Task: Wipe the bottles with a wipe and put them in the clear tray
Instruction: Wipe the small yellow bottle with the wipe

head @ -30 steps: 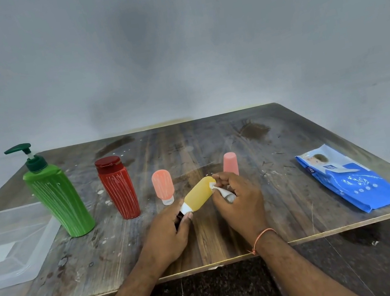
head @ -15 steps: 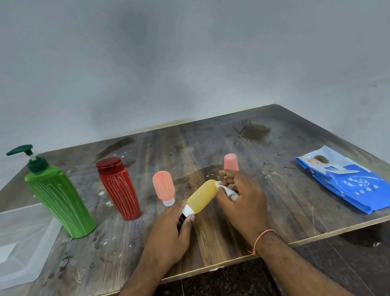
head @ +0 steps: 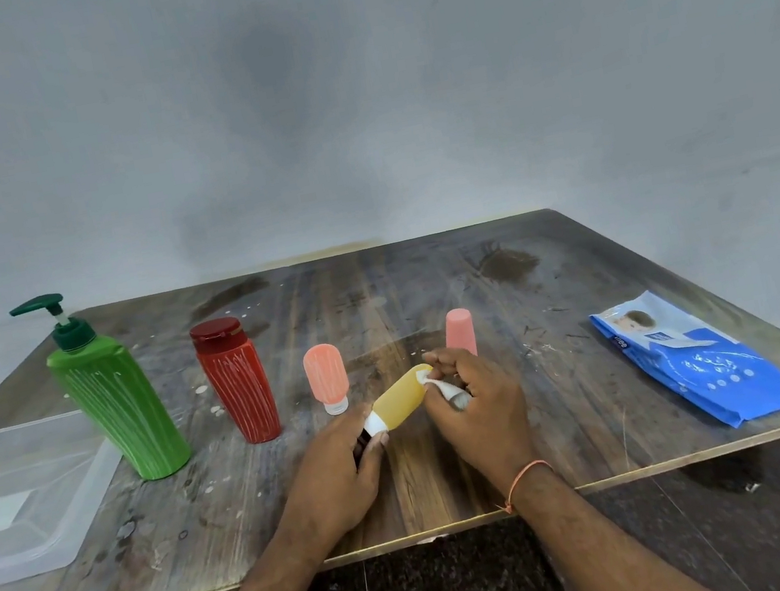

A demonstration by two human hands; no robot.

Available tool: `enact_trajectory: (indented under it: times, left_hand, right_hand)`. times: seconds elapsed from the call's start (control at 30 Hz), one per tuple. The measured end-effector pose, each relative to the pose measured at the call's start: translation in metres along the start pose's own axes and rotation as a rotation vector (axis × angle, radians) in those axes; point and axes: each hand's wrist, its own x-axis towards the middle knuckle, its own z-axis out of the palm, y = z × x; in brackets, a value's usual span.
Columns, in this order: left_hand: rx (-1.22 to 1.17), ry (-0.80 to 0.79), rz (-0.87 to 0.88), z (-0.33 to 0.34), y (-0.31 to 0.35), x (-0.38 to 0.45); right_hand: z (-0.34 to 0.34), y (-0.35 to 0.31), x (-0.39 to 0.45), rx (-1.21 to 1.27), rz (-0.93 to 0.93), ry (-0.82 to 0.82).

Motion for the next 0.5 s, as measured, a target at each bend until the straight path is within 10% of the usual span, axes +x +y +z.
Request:
enact_trajectory:
  times: [0.5]
  left_hand:
    - [-0.011, -0.016, -0.014, -0.0024, 0.0037, -0.0006]
  right_hand:
    - [0.0006, 0.0002, -0.0014, -0.03, -0.04, 0.006]
